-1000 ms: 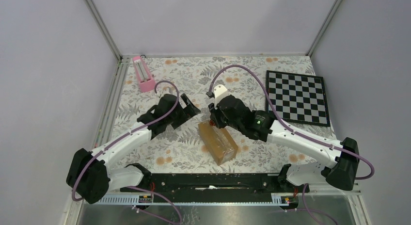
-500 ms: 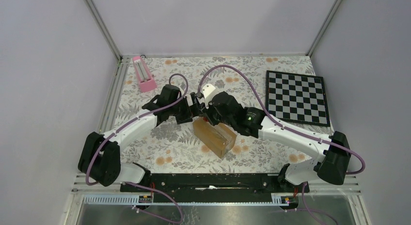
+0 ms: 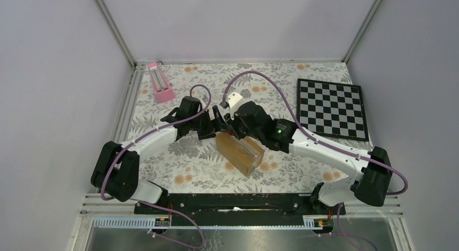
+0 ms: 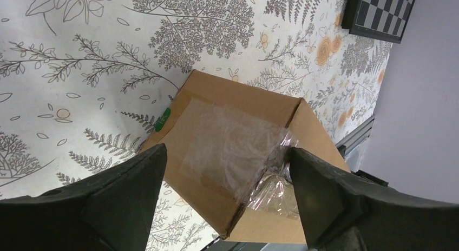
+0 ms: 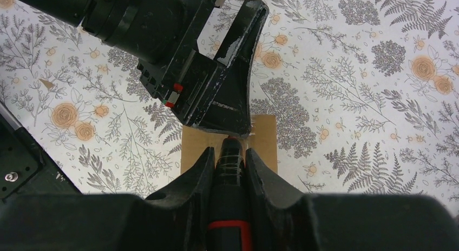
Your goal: Unpack the express box
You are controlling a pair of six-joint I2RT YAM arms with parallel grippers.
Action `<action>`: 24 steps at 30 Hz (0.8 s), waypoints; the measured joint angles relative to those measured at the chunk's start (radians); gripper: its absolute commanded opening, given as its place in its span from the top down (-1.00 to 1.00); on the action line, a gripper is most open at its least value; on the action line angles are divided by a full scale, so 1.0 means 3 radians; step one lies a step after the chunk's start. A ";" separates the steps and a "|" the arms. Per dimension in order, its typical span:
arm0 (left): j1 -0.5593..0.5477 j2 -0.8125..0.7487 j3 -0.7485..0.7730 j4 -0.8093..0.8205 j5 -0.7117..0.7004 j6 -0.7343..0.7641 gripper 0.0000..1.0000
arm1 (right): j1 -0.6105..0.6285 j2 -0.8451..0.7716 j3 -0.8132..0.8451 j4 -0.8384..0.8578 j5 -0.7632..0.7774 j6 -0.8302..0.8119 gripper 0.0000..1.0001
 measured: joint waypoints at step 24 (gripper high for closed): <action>-0.0041 -0.0075 -0.0254 0.0678 0.0064 0.0390 -0.25 | -0.0006 -0.0020 0.0052 -0.0160 0.0118 0.0264 1.00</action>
